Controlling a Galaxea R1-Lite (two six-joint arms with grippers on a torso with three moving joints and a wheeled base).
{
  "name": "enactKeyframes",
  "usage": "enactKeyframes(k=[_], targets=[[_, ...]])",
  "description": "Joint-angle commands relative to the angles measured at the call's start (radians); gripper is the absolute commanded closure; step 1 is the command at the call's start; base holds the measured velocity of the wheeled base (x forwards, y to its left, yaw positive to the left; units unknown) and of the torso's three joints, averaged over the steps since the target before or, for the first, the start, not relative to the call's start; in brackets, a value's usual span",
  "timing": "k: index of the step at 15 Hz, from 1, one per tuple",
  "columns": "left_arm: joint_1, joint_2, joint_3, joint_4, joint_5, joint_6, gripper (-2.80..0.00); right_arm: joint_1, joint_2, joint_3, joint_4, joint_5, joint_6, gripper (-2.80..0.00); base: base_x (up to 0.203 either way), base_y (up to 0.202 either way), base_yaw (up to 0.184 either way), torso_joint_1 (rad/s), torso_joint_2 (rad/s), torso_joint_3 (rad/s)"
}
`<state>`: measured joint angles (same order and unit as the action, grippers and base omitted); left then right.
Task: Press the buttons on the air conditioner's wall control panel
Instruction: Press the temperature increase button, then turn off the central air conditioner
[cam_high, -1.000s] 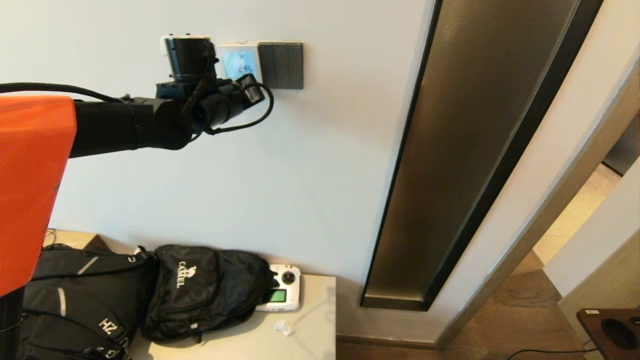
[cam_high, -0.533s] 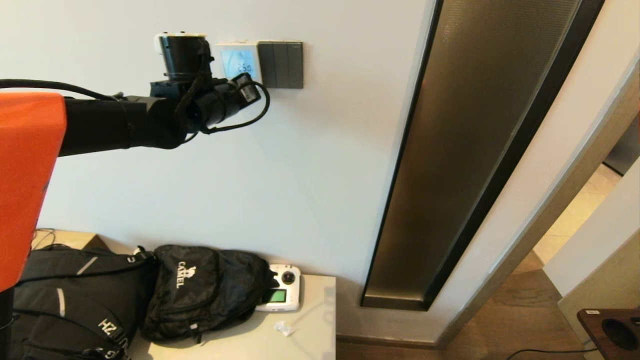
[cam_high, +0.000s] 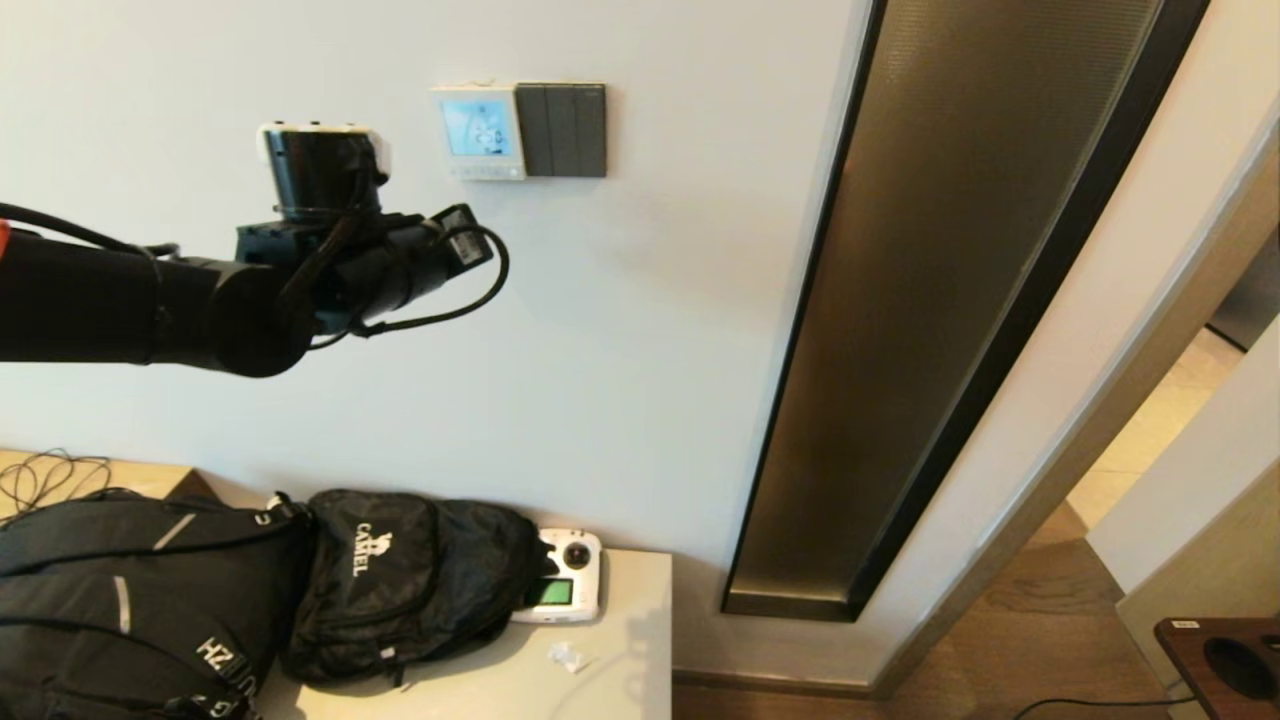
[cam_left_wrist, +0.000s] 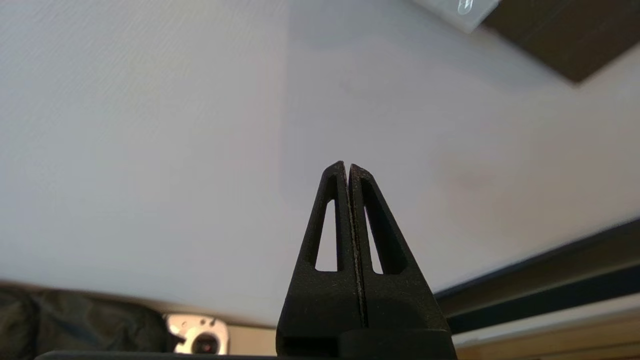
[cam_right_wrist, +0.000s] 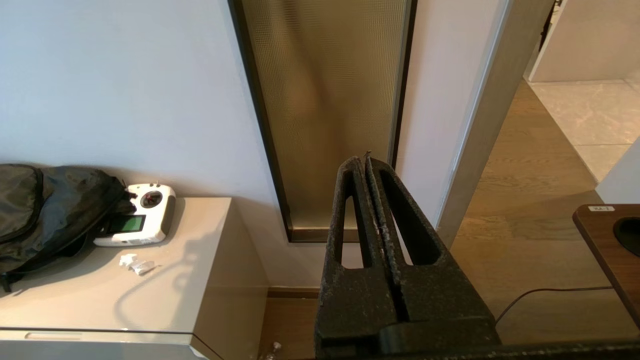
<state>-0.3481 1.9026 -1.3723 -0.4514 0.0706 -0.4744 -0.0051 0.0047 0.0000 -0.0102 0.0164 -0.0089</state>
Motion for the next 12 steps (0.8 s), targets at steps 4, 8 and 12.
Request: enactKeyframes(k=[4, 8, 12], targets=[[0.028, -0.330, 0.435, -0.185, 0.000, 0.020, 0.00, 0.001, 0.001, 0.000, -0.001, 0.000, 0.000, 0.00, 0.000, 0.000, 0.000, 0.000, 0.00, 0.000], [0.103, -0.562, 0.708, -0.288, -0.001, 0.116, 0.00, 0.001, 0.001, 0.000, -0.001, 0.000, 0.000, 0.00, 0.000, 0.000, 0.000, 0.000, 0.00, 0.000], [0.160, -0.802, 0.866, -0.322, -0.001, 0.236, 0.00, 0.001, 0.001, 0.000, -0.001, 0.000, 0.000, 0.00, 0.000, 0.000, 0.000, 0.000, 0.00, 0.000]])
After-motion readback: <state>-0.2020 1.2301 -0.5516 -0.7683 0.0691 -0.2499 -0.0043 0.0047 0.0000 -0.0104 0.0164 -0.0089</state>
